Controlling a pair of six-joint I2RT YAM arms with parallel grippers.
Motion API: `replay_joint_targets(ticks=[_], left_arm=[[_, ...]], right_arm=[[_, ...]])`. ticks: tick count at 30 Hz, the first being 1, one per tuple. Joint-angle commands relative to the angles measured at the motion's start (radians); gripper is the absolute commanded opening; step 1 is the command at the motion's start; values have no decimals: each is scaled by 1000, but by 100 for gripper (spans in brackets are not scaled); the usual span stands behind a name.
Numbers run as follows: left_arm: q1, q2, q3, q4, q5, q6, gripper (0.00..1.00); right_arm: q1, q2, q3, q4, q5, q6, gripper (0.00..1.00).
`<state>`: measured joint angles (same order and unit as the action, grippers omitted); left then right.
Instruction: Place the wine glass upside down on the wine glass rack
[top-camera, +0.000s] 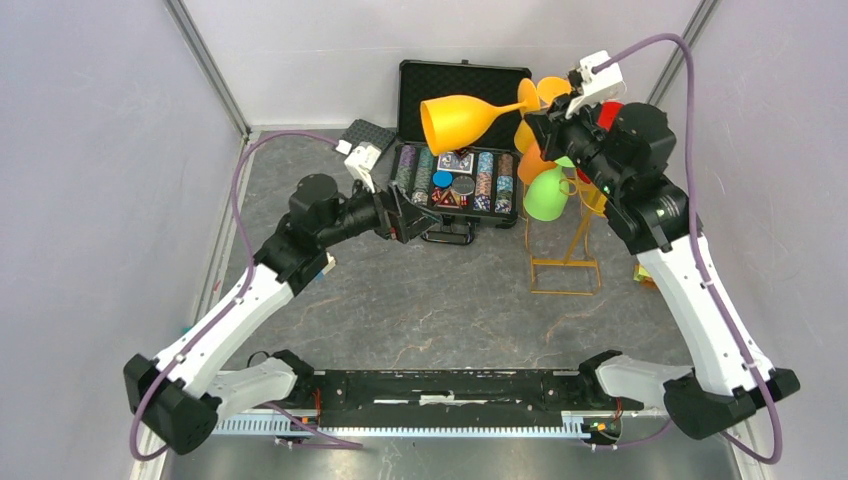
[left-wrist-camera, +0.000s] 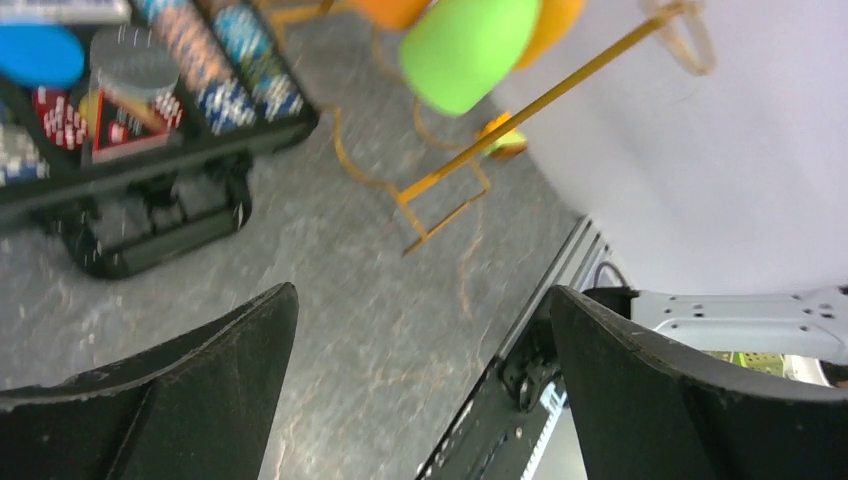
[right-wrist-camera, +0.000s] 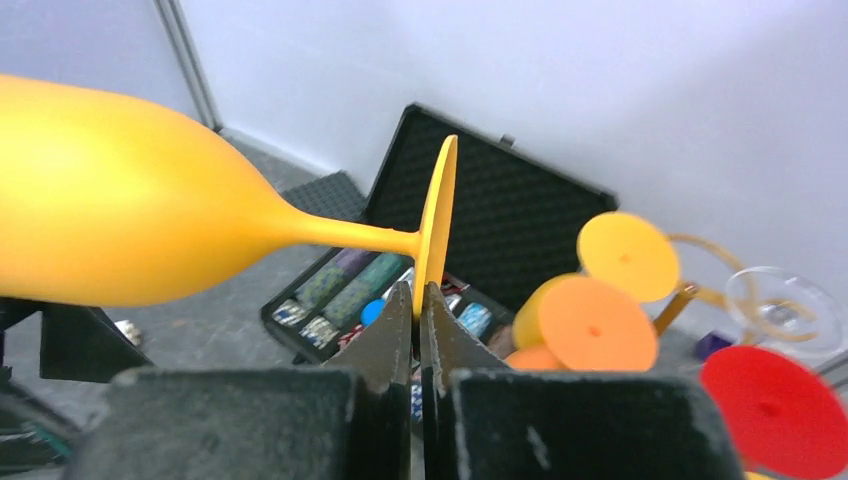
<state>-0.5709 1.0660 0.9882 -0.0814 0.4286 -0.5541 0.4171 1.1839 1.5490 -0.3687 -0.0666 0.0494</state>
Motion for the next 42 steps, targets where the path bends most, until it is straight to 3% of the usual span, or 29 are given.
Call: replay_joint_targets(ticks=[1,7,15,22,33,39,42], left_arm=[[64,161,98,-199,104,-5,100],[141,365,245,-346,186,-54,100],[233,430,285,-302,238,-189,99],[261,462,343,-322,293,-249,96],[263,412,325,-336,269,-287,93],[263,396,307,-350,281,-312,92],[263,394,305,-364,308,-326,90]], right_arm=[[0,-103,-97,192,24,-198,0],[0,-154,-214,288,-77,-329,0],[2,-159,-280,289,-228,-385,0],[59,-154,-368,309,-233,-438,0],[307,-122,-476,288,-76,-741,0],[520,-115,-638,360,199,-1012,0],[600,-118,-733,477,326,-1127,0]])
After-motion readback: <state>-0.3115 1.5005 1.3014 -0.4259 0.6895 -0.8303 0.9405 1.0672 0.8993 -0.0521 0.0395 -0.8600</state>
